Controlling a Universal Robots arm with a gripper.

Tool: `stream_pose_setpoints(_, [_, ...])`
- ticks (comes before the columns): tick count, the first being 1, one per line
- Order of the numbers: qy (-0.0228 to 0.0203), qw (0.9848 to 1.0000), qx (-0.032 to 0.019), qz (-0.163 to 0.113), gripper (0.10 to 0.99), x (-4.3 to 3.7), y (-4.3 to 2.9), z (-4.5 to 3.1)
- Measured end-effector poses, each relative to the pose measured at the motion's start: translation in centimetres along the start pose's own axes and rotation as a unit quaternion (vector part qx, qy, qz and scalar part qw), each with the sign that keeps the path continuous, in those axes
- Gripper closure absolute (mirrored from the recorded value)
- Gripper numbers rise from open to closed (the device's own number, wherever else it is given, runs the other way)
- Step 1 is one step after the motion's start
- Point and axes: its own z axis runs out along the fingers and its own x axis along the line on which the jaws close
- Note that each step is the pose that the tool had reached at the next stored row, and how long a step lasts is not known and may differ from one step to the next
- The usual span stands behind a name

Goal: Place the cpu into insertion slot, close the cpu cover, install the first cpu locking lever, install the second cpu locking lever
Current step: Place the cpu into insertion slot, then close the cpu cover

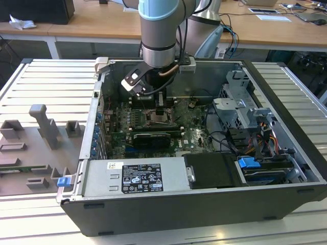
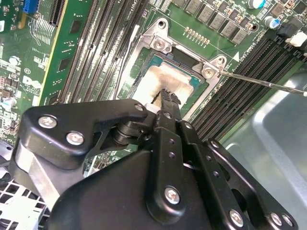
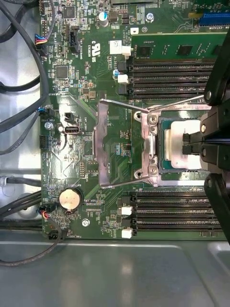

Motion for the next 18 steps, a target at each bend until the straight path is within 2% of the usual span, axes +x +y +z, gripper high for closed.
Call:
stream_pose_setpoints(13, [0.0, 1.0, 0.0, 0.0, 0.98, 0.02, 0.07, -0.73])
stream_pose_setpoints(18, [-0.0009, 1.0, 0.004, 0.0, 0.98, 0.03, 0.81, -0.98])
